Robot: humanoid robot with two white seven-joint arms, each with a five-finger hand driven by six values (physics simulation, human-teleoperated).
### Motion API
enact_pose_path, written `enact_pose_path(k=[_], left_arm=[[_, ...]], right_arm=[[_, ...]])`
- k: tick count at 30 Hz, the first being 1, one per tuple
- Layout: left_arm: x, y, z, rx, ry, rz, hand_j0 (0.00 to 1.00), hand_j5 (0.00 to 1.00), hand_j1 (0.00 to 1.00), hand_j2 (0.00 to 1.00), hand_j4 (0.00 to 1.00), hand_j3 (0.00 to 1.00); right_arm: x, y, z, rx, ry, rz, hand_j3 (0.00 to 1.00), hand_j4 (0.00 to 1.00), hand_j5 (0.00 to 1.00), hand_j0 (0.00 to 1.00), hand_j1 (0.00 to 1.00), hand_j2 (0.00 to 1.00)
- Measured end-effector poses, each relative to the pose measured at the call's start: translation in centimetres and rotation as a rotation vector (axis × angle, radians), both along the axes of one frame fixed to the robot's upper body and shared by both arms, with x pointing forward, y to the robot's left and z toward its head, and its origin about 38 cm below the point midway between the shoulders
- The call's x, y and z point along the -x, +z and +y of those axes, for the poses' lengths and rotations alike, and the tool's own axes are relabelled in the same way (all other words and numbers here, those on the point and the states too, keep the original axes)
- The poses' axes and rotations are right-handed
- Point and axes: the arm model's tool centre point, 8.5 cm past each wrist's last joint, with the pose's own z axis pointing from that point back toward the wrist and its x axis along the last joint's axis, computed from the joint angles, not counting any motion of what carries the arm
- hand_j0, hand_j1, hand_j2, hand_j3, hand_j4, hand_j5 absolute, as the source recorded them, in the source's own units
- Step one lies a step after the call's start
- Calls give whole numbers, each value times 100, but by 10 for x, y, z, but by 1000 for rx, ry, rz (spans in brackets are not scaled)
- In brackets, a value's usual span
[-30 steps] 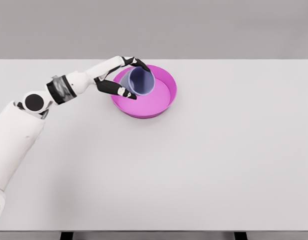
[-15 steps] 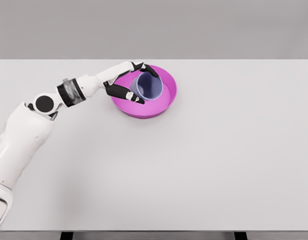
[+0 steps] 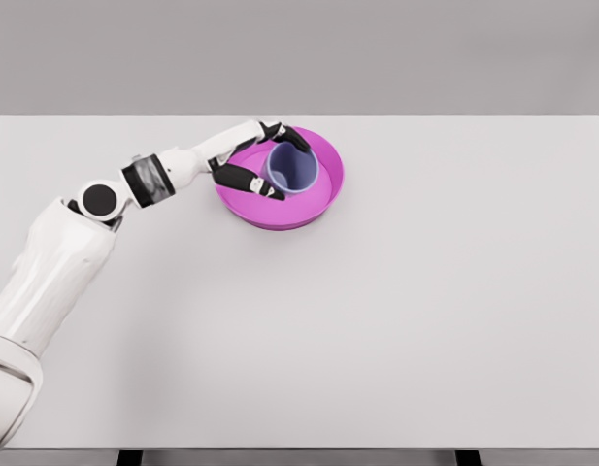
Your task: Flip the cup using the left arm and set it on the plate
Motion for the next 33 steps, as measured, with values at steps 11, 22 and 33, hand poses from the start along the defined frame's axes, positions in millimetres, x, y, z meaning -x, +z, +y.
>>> enact_pose_path(k=[11,22,33], left_arm=[[-6,0,-12,-17,-12,14,68,68,68,68,68,68],[-7,-10,-13,-30,-5,41,70,70,70,70,70,70],[-8,-11,-13,-30,0,49,82,82,82,82,82,82]], right_arm=[[0,0,0,0,0,0,100,100,100,100,100,100],[0,0,0,0,0,0,100,100,100,100,100,100],[0,0,0,0,0,0,100,100,100,100,100,100]])
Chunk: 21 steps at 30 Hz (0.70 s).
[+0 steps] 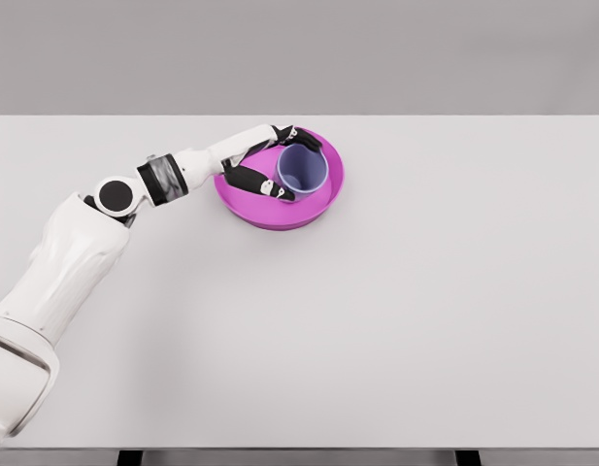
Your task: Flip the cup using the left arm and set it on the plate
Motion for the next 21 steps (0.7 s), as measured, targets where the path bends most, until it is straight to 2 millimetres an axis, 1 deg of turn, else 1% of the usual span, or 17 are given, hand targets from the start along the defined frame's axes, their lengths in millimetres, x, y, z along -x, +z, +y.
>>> enact_pose_path(k=[6,11,13,15,17,18,21], left_arm=[[-1,-1,1,-3,4,4,87,87,87,87,87,87],[-2,-3,0,-3,7,12,87,87,87,87,87,87],[-1,-4,-7,1,-3,16,83,83,83,83,83,83],[0,-5,-13,1,-14,16,74,74,74,74,74,74],[1,-5,-18,4,-23,16,73,73,73,73,73,73],[1,-4,-20,4,-26,15,69,69,69,69,69,69],[1,-4,-22,6,-30,14,69,69,69,69,69,69]], right_arm=[[0,0,0,0,0,0,100,100,100,100,100,100],[0,0,0,0,0,0,100,100,100,100,100,100],[0,0,0,0,0,0,100,100,100,100,100,100],[0,0,0,0,0,0,100,100,100,100,100,100],[0,0,0,0,0,0,100,100,100,100,100,100],[0,0,0,0,0,0,100,100,100,100,100,100],[0,0,0,0,0,0,100,100,100,100,100,100]])
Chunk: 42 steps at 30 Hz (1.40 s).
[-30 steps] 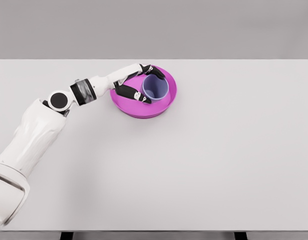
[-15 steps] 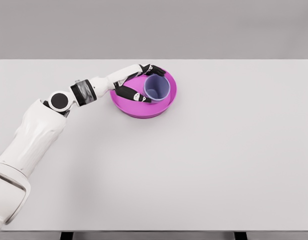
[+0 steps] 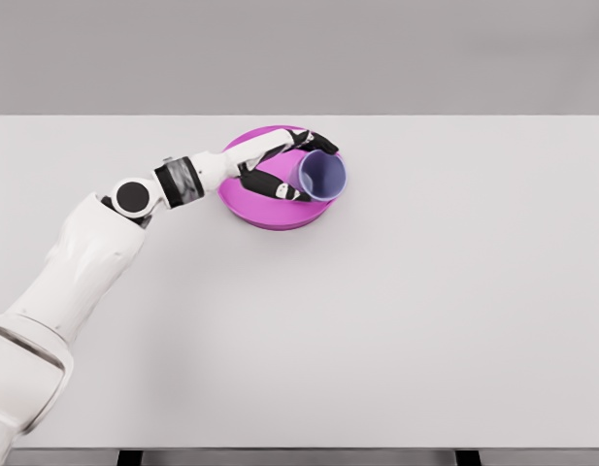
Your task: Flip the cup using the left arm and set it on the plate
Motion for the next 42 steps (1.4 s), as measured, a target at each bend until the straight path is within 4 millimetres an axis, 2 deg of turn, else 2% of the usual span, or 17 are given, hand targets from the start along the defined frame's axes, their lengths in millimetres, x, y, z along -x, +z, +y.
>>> enact_pose_path(k=[9,10,16,27,35,42], left_arm=[[-3,3,3,35,15,10,71,71,71,71,71,71],[-5,8,3,35,14,4,71,71,71,71,71,71],[-4,1,3,35,15,33,72,72,72,72,72,72],[-10,5,5,17,16,38,75,75,75,75,75,75],[-11,7,5,2,14,31,95,95,95,95,95,95],[-15,19,4,1,9,5,98,98,98,98,98,98]], right_arm=[[0,0,0,0,0,0,100,100,100,100,100,100],[0,0,0,0,0,0,100,100,100,100,100,100],[0,0,0,0,0,0,100,100,100,100,100,100],[0,0,0,0,0,0,100,100,100,100,100,100],[0,0,0,0,0,0,100,100,100,100,100,100],[0,0,0,0,0,0,100,100,100,100,100,100]])
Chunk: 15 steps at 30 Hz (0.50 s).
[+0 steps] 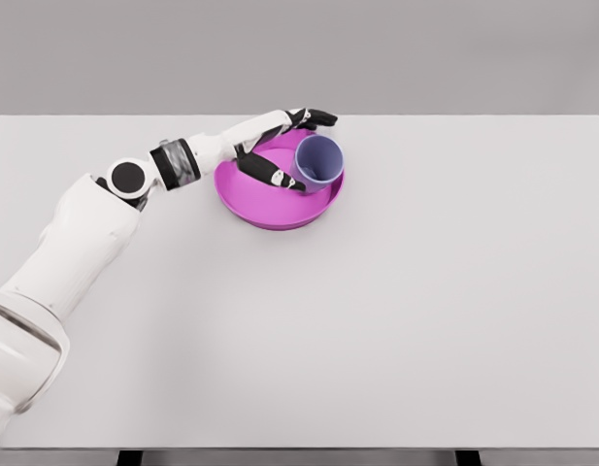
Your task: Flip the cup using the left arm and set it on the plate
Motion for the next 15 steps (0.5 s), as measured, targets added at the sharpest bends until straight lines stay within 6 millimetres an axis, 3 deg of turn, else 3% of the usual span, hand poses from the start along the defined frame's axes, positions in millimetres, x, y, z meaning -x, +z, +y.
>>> enact_pose_path(k=[6,15], left_arm=[[-3,6,4,3,11,-9,99,99,99,99,99,99],[-5,5,31,-4,58,-11,100,100,100,100,100,100]], right_arm=[[0,0,0,0,0,0,100,100,100,100,100,100],[0,0,0,0,0,0,100,100,100,100,100,100]])
